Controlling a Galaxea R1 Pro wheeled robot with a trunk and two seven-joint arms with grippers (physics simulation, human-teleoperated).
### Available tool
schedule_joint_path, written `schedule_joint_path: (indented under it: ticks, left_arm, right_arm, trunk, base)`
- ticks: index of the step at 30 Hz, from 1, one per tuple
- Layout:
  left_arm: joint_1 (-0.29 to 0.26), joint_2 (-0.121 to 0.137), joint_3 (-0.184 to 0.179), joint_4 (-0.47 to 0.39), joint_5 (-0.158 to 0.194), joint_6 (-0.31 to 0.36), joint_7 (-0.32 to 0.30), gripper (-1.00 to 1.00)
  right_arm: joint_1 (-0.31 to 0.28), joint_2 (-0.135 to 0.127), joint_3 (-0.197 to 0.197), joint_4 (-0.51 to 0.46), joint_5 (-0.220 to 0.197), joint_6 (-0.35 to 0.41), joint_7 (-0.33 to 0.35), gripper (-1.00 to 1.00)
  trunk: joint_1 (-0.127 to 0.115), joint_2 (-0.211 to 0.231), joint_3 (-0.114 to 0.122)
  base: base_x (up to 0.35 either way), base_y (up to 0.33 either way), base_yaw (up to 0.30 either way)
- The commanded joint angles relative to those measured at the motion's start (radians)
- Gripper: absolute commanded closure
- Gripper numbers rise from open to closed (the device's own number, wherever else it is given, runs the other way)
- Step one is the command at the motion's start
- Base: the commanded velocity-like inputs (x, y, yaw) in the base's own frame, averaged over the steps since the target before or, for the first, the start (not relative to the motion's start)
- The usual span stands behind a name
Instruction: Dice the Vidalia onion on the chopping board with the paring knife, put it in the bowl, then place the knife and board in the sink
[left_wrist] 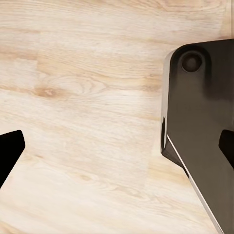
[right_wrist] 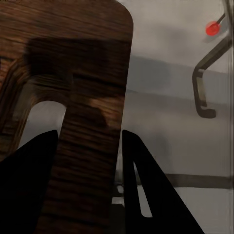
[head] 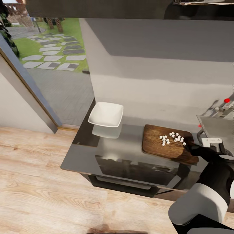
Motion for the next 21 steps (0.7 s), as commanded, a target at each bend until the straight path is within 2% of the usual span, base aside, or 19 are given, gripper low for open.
schedule_joint_path:
  ticks: [1,6,21]
  left_arm:
    - [0.000,0.002,-0.008,-0.002,0.010,-0.002,0.006,-1.00]
    - [0.000,0.002,-0.008,-0.002,0.010,-0.002,0.006,-1.00]
    - [0.000,0.001,-0.008,-0.002,0.010,-0.002,0.006,-1.00]
  right_arm:
    - [-0.001,0.001,-0.002,-0.001,0.004,0.003,0.006,1.00]
    - [-0.001,0.001,-0.002,-0.001,0.004,0.004,0.005,1.00]
    - [-0.001,0.001,-0.002,-0.001,0.004,0.005,0.004,1.00]
  trunk:
    - [0.001,-0.002,-0.001]
    - [0.001,-0.002,-0.001]
    - [0.001,-0.002,0.002]
  base:
    - [0.000,-0.151,0.000]
    - [0.000,-0.092,0.000]
    - [0.000,-0.004,0.000]
